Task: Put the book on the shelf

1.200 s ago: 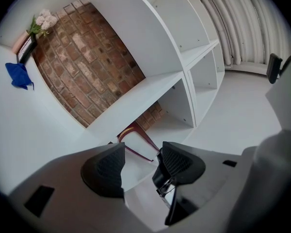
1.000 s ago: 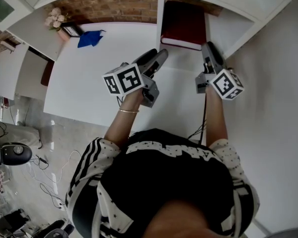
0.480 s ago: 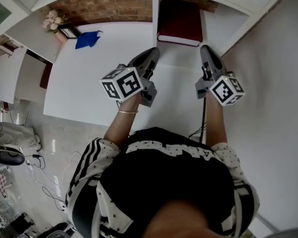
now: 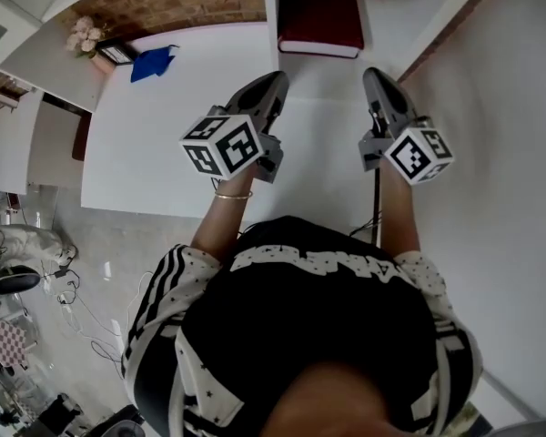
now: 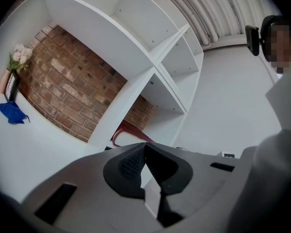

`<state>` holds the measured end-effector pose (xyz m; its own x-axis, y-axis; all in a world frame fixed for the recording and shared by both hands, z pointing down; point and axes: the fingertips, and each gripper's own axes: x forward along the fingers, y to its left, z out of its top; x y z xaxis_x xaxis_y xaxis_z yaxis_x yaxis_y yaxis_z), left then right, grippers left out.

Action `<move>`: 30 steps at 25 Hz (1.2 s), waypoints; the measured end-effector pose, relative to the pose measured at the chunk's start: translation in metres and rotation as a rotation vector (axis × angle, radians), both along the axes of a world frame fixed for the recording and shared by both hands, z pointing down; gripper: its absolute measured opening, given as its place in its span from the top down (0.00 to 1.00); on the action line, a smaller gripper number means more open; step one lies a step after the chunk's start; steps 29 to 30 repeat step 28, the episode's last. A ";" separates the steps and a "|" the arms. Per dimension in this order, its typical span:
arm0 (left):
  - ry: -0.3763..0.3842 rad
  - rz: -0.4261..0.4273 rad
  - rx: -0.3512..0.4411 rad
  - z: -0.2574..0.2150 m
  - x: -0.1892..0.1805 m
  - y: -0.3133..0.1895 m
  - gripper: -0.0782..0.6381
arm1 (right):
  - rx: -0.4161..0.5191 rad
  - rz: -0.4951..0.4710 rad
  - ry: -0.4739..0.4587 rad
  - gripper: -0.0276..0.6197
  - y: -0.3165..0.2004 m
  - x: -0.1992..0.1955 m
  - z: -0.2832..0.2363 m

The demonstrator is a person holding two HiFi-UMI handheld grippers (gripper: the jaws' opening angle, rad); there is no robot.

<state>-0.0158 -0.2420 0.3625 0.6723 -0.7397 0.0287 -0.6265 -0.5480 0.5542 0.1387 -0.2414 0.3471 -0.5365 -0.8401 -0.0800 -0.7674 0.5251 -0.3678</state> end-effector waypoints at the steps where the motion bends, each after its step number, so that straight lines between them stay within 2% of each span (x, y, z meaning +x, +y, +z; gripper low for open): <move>1: -0.004 0.002 0.002 0.000 0.000 0.001 0.84 | -0.003 -0.001 0.003 0.90 0.001 -0.001 0.000; 30: -0.019 0.010 -0.001 0.000 0.001 0.004 0.84 | -0.001 -0.022 -0.004 0.91 0.007 -0.008 -0.005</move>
